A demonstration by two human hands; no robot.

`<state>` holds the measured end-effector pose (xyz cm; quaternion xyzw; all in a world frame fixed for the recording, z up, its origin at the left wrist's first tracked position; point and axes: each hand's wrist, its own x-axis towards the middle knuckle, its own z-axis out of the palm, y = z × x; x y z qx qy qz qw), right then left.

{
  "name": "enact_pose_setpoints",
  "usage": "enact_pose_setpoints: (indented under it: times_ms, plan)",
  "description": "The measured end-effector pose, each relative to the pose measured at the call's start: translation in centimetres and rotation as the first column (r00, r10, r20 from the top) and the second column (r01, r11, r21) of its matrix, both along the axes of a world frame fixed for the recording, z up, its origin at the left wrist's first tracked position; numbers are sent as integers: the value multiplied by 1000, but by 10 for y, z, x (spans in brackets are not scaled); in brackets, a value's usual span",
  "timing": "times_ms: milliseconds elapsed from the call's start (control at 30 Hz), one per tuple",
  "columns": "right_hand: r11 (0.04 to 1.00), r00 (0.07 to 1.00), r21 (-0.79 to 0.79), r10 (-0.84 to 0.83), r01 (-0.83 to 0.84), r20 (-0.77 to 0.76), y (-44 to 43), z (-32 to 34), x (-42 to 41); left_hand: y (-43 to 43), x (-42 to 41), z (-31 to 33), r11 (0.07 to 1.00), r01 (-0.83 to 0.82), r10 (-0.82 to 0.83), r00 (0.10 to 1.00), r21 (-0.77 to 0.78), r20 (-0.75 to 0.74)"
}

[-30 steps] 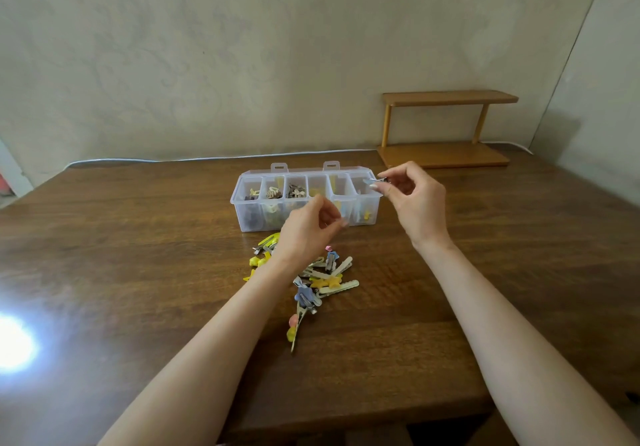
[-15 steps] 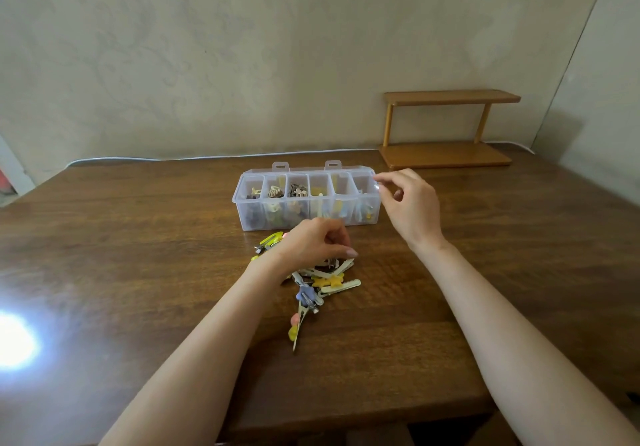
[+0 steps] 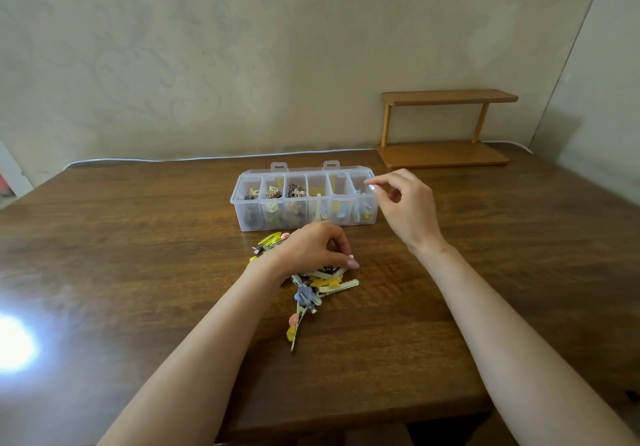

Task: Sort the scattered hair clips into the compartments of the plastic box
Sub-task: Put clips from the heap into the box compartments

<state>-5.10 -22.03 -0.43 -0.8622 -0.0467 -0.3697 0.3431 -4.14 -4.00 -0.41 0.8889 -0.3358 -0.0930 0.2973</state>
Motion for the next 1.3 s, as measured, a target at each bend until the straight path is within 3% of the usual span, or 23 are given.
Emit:
enact_pose_setpoints:
  times_ms: [133,367,533,800,1034,1300]
  plan:
    - [999,999,1,38,-38,15,2,3,-3,-2,-2,-1,1000,-11,11,1000,-29,20]
    - [953,953,148,283,-266,-111,9,11,-14,-5,-2,3,896,-143,102,988,-420,-120]
    - [902,880,237,414,-362,-233,12,12,-16,-4,1,-1,802,-203,106,974,-561,-201]
    - [890,866,289,428,-353,-259,13,11,-15,-4,-3,3,731,-266,150,961,-628,-233]
    - [864,849,355,459,-357,-263,11,15,-15,-6,-1,-1,764,-241,170,970,-599,-173]
    - [831,846,409,489,-378,-211,7,19,-18,-1,5,-1,771,-319,292,946,-551,-139]
